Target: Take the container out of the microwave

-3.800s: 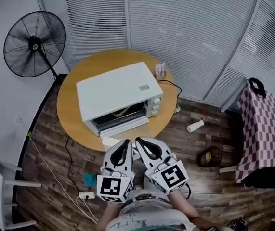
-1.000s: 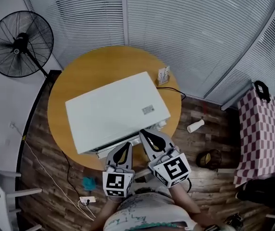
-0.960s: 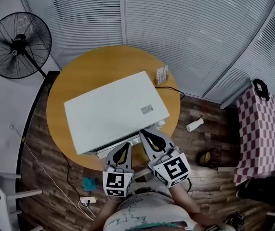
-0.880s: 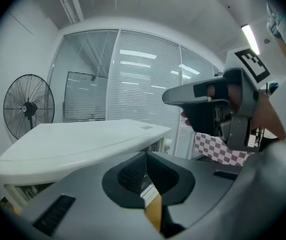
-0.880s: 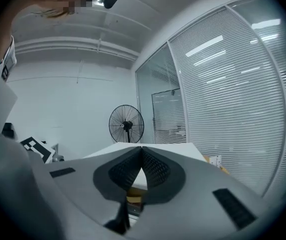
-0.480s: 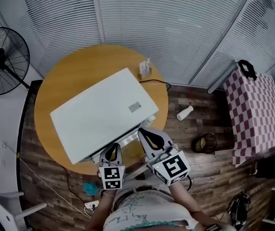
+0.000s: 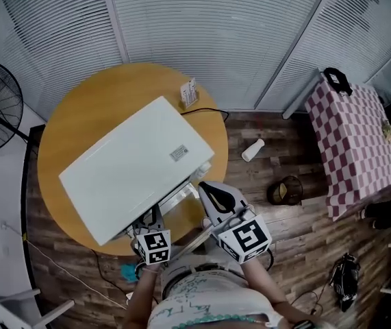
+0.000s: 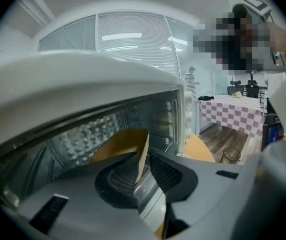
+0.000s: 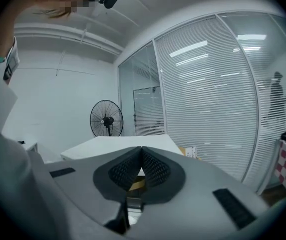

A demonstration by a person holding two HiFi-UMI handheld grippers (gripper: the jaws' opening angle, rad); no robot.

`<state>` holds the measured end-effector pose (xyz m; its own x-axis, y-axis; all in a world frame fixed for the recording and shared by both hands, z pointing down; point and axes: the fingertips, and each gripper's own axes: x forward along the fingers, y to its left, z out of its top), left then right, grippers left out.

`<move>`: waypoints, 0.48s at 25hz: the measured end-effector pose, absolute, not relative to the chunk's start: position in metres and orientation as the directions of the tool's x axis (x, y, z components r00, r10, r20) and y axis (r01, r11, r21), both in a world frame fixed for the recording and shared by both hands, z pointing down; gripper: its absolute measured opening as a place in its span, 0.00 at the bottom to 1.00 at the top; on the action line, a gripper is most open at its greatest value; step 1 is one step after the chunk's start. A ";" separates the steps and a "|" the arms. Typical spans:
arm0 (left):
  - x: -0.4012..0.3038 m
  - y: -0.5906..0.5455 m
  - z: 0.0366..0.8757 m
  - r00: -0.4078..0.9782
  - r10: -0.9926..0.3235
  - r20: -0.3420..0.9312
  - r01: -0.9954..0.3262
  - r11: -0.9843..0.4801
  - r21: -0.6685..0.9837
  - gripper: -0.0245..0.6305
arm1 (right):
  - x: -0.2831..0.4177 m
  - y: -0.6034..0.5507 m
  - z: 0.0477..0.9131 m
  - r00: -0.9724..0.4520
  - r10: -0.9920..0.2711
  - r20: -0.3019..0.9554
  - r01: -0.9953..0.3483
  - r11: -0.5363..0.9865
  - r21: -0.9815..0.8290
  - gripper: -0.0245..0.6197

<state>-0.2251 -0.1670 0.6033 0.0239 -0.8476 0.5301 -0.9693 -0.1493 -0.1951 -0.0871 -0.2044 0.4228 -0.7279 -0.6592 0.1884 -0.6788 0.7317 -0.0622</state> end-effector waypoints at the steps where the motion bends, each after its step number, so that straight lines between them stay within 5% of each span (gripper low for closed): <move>1: -0.226 -0.170 0.606 0.018 -0.847 0.532 -0.965 -0.154 -0.213 0.18 | -0.086 -0.205 0.424 -0.724 -0.663 0.191 -0.683 0.728 -0.064 0.03; 3: -0.229 -0.175 0.610 0.000 -0.842 0.540 -0.955 -0.160 -0.249 0.26 | -0.083 -0.206 0.425 -0.718 -0.668 0.194 -0.689 0.722 -0.066 0.03; 12: -0.233 -0.198 0.633 -0.034 -0.797 0.602 -0.913 -0.220 -0.343 0.27 | -0.067 -0.208 0.429 -0.690 -0.694 0.206 -0.717 0.694 -0.067 0.03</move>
